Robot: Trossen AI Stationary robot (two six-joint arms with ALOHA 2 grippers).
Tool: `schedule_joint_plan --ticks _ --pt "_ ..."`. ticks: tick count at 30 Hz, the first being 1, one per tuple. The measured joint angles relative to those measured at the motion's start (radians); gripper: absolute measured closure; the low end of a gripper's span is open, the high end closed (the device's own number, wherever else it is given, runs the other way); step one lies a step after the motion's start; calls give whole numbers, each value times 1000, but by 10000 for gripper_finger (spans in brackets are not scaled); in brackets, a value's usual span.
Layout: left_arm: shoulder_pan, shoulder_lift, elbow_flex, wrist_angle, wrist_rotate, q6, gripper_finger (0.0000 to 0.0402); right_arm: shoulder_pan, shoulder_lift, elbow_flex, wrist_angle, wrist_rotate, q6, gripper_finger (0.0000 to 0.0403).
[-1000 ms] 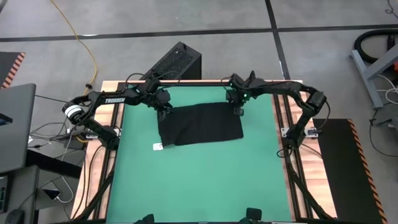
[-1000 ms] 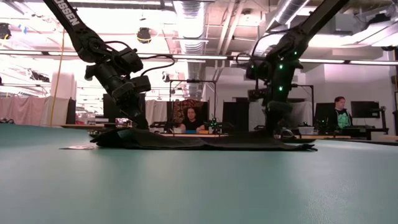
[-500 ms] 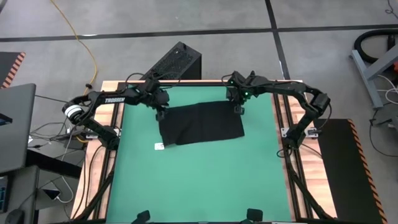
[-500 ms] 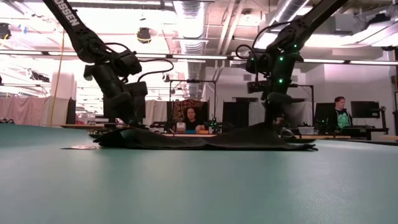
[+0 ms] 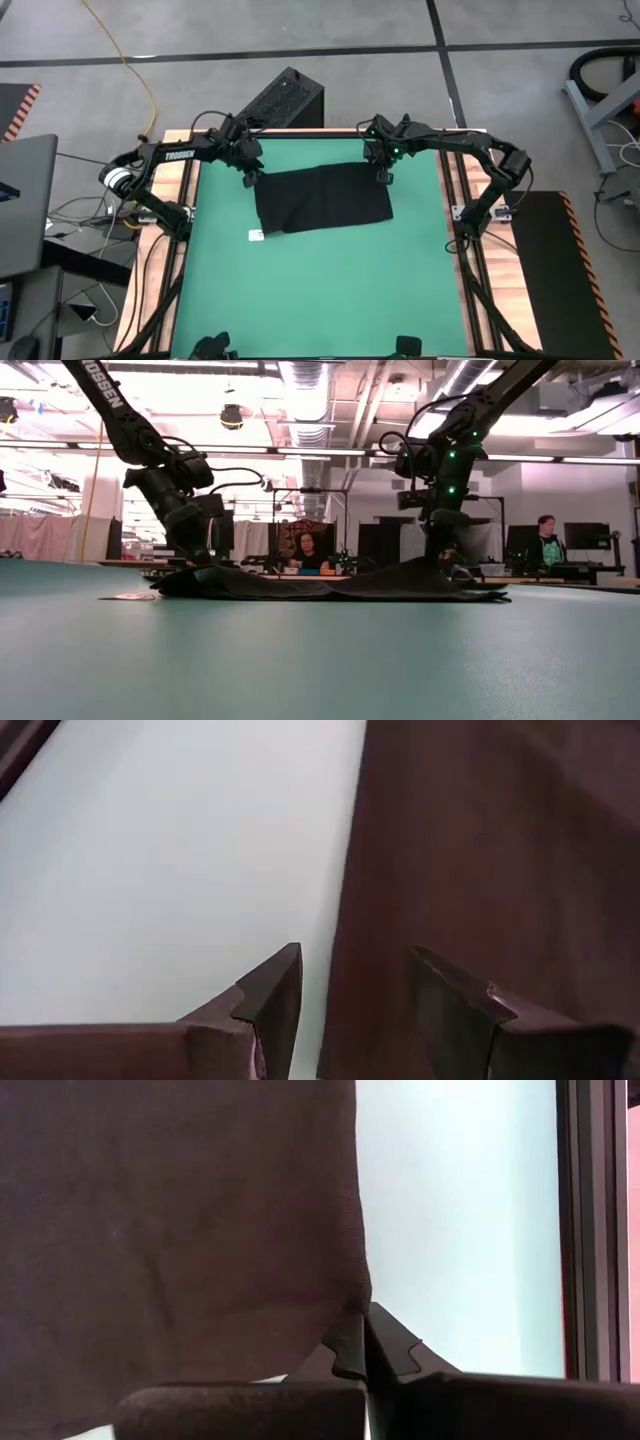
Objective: Roll towel into tight, uniform cylinder
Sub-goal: Fold the towel
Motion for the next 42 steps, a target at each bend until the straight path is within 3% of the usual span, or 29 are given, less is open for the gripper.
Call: schedule_joint_plan --ticks 16,25,28,42 --pt "-17 135 12 7 -119 19 247 0 0 0 -4 -2 -3 396" --pt "-62 113 9 -55 -229 108 385 0 0 0 0 -3 0 396" --pt "-87 110 13 -60 -253 96 398 0 0 0 2 -3 0 396" --pt "-232 -116 85 -220 -403 51 401 4 -2 8 25 -1 -4 396"
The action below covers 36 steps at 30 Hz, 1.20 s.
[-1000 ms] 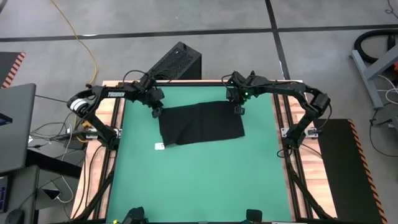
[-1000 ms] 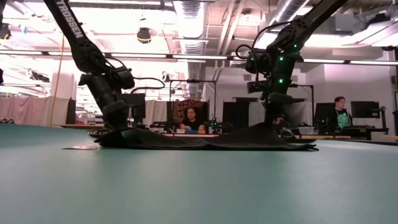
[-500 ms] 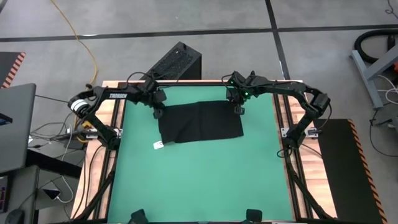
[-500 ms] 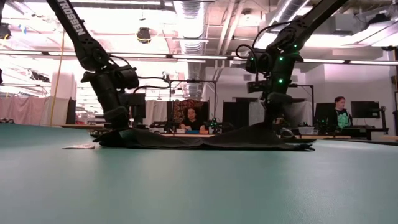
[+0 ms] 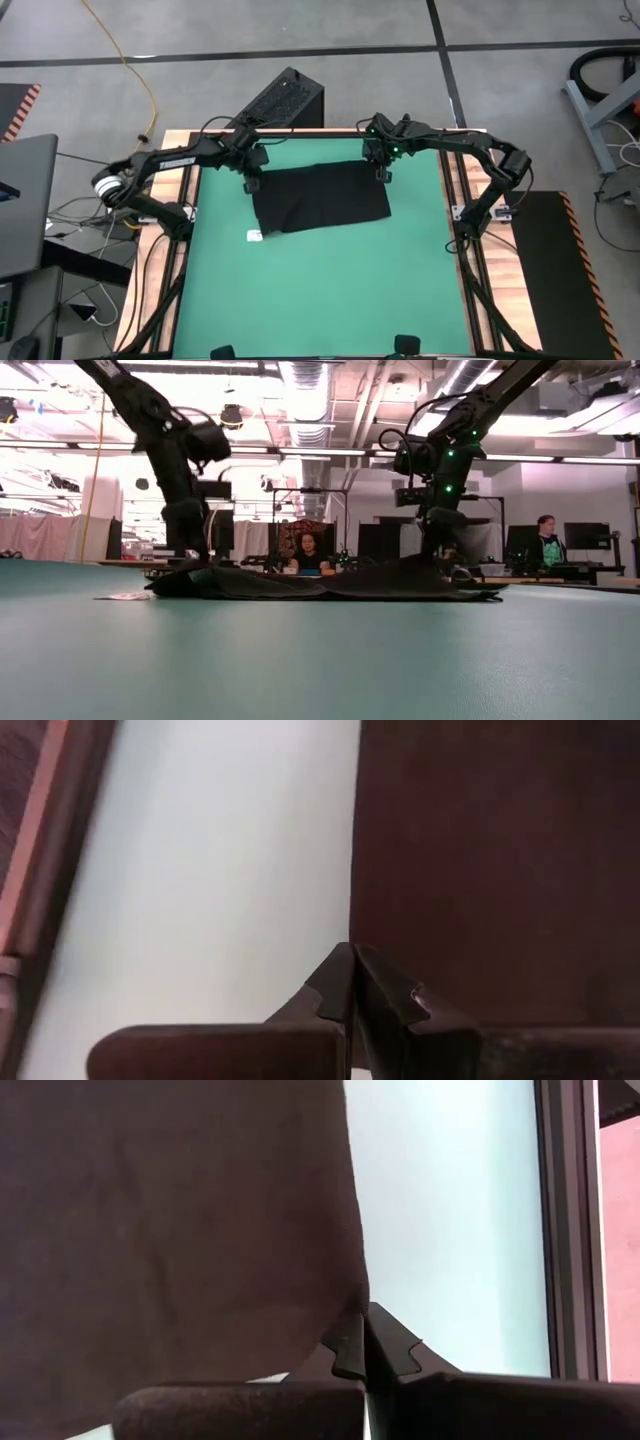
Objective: Roll towel into tight, uniform cylinder
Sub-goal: Fold the towel
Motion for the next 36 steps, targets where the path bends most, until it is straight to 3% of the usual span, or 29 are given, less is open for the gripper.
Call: schedule_joint_plan --ticks 7,13,17,23,29,36 --pt "-18 -91 3 1 -35 0 401 3 0 0 18 5 -5 396" --pt "-28 -126 3 -5 -86 -3 401 12 -35 0 43 101 -20 400" --pt "-29 -131 3 -33 -91 -8 401 12 -66 0 44 103 -21 400" --pt "-71 -135 9 -29 -234 8 401 30 -116 0 62 152 -22 400" --pt "-125 -169 86 -54 -344 9 401 57 -203 0 77 277 -22 402" --pt "-169 -212 201 -142 -365 9 401 77 -300 0 76 339 1 402"
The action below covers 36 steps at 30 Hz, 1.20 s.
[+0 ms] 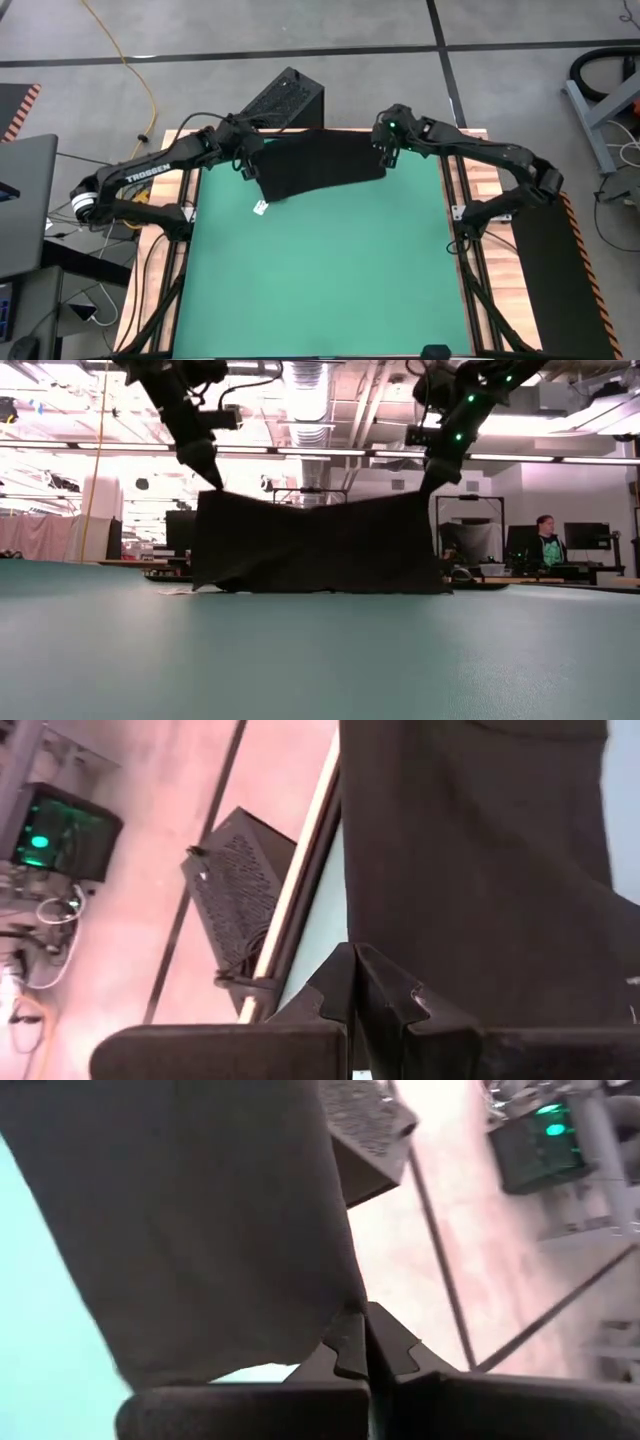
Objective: Roll towel into tight, uniform cylinder
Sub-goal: Fold the towel
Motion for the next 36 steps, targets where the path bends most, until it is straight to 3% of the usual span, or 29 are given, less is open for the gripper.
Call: schedule_joint_plan --ticks 8,14,18,21,24,28,32,36 --pt "-40 -34 116 -139 -122 1 401 27 -78 0 0 187 30 402" --pt "-67 -36 175 -200 -136 -30 401 58 -123 0 -4 190 51 402" --pt "-73 -36 153 -173 77 -91 401 81 -129 0 -7 189 58 402" --pt "-73 -35 74 -46 214 -115 401 89 -125 0 -13 188 59 402" --pt "-72 -24 -49 184 266 -93 401 90 -125 -3 -15 186 65 402" --pt "-67 58 -193 392 313 76 384 90 -125 -3 -38 185 83 402" --pt "-35 187 -213 477 309 191 350 90 -125 -3 -62 183 85 402" --pt "0 329 -156 501 380 253 312 89 -124 -3 -66 181 102 402"
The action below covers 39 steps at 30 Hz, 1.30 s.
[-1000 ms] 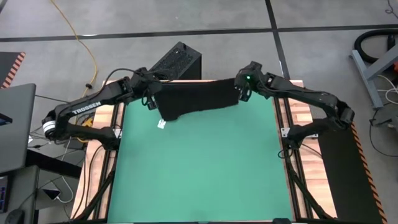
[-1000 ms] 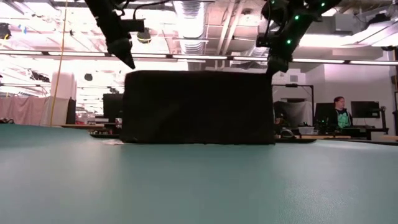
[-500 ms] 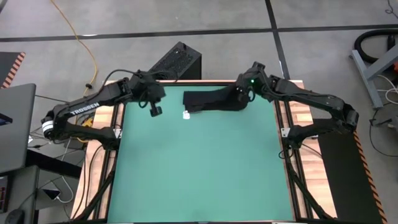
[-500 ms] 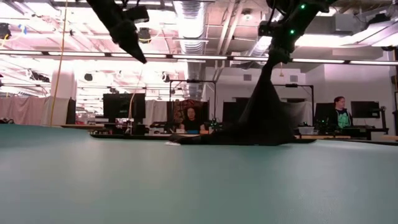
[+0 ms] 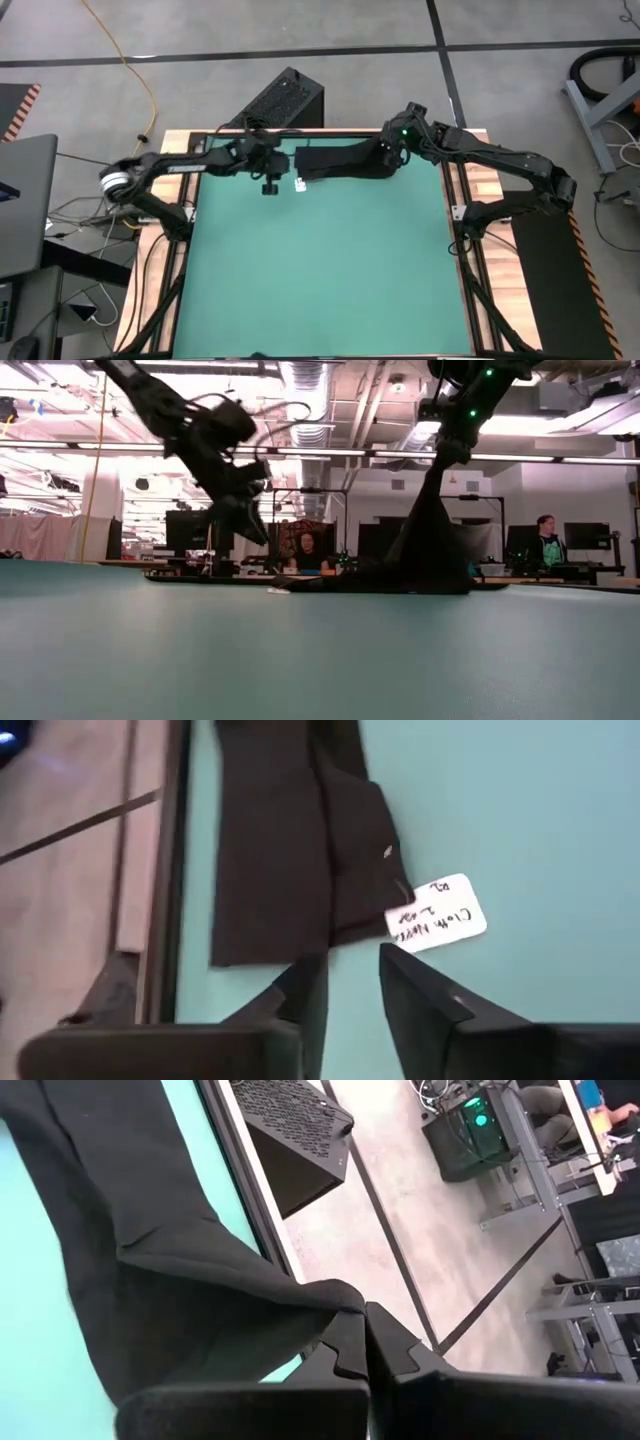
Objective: Roll towel into tight, uniform cylinder
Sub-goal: Fold the towel
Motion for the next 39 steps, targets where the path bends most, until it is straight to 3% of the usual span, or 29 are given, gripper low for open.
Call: schedule_joint_plan --ticks 5,11,27,31,37,39 --pt "17 159 122 -100 -24 139 285 0 0 0 -2 -11 0 402" --pt "16 286 217 -152 -71 248 281 0 0 0 -17 -53 1 400" --pt "15 417 306 -142 -167 324 284 0 0 -1 -23 -94 0 397" --pt "15 418 305 -165 -189 342 311 9 1 -1 -23 -107 -1 397" --pt "31 420 303 -163 -207 313 390 21 0 -1 -24 -108 -2 397" --pt "44 420 303 -157 -219 283 396 27 1 -1 -24 -108 -2 398"
